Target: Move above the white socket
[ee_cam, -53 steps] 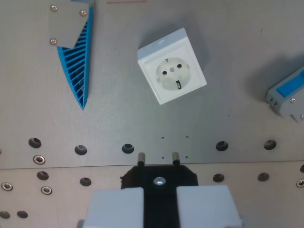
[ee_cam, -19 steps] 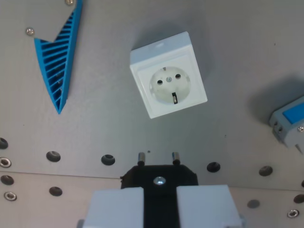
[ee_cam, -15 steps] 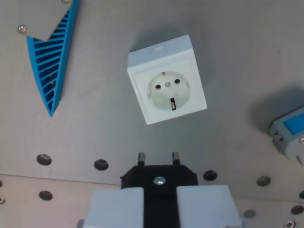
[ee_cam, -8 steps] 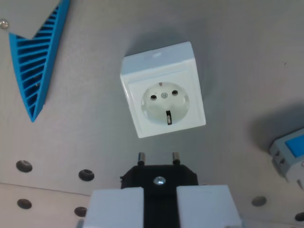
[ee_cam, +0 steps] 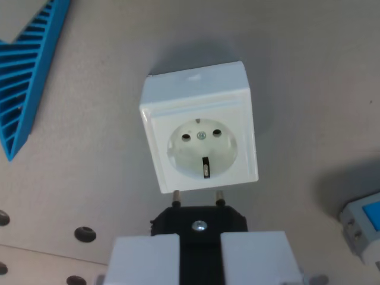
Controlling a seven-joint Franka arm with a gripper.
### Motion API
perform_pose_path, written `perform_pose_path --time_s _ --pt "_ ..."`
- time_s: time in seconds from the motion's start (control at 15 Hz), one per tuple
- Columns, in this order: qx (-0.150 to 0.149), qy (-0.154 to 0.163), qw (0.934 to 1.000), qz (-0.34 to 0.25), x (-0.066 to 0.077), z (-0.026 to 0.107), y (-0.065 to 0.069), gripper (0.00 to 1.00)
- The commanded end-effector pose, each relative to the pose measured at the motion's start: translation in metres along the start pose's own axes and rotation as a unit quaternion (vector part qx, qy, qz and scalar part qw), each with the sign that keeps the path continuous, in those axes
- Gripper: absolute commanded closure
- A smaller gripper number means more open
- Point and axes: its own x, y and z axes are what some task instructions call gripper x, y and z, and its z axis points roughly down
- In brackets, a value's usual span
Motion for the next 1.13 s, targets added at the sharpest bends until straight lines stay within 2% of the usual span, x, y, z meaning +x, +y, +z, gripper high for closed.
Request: perform_pose_path --time_s 0.07,0.6,1.13 --pt "-0.014 0.053 0.997 -0.055 -0.007 0.011 0.004 1.0" --pt "-0.015 0.056 0.9964 -0.061 -0.01 0.031 0.005 1.0" --pt "-0.014 0.053 0.9969 -0.057 -0.011 0.041 0.006 1.0"
